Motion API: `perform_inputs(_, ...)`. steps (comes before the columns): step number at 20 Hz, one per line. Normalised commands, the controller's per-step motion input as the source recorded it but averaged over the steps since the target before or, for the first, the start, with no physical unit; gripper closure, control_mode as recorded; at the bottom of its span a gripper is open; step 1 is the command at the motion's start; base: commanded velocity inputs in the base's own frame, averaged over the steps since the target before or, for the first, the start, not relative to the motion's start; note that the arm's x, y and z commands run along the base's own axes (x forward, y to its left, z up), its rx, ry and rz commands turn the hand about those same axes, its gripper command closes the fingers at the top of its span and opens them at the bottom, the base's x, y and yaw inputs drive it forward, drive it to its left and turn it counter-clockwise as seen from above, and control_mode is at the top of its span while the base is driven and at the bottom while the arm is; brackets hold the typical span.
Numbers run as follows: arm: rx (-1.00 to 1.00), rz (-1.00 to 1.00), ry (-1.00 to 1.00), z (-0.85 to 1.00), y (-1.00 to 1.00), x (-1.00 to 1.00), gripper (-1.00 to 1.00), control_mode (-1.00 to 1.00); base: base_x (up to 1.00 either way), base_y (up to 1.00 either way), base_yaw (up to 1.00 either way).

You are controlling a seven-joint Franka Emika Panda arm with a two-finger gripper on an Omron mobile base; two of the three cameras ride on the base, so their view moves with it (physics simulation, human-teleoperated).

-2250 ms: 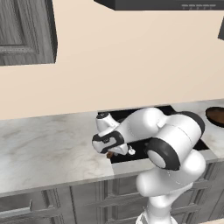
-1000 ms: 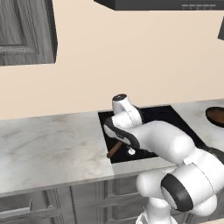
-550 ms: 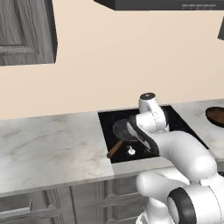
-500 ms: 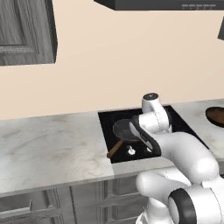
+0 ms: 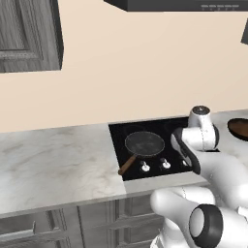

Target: Place both pans onto different burners. Then place the broccoli and the shrimp on different pans.

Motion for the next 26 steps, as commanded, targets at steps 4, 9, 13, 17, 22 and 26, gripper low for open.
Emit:
perform_inputs(4,0.0,0.05,0.0,0.06,-0.79,0.0,-1.0,-1.0,0.0,0.0,0.0)
perform_inputs(9,0.0,0.02,0.03,0.26,-0.76,0.0,-1.0,-1.0,0.0,0.0,0.0)
perform_inputs(13,0.0,0.0,0.04,0.23,-0.77,0.0,-1.0,-1.0,0.0,0.0,0.0)
perform_inputs(17,0.0,0.0,0.0,0.06,-0.87,0.0,-1.0,-1.0,0.0,0.0,0.0)
perform_inputs(22,0.0,0.02,0.0,0.01,-0.83,0.0,-1.0,-1.0,0.0,0.0,0.0)
perform_inputs(26,0.01,0.03,0.0,0.08,-0.77,0.0,-1.0,-1.0,0.0,0.0,0.0)
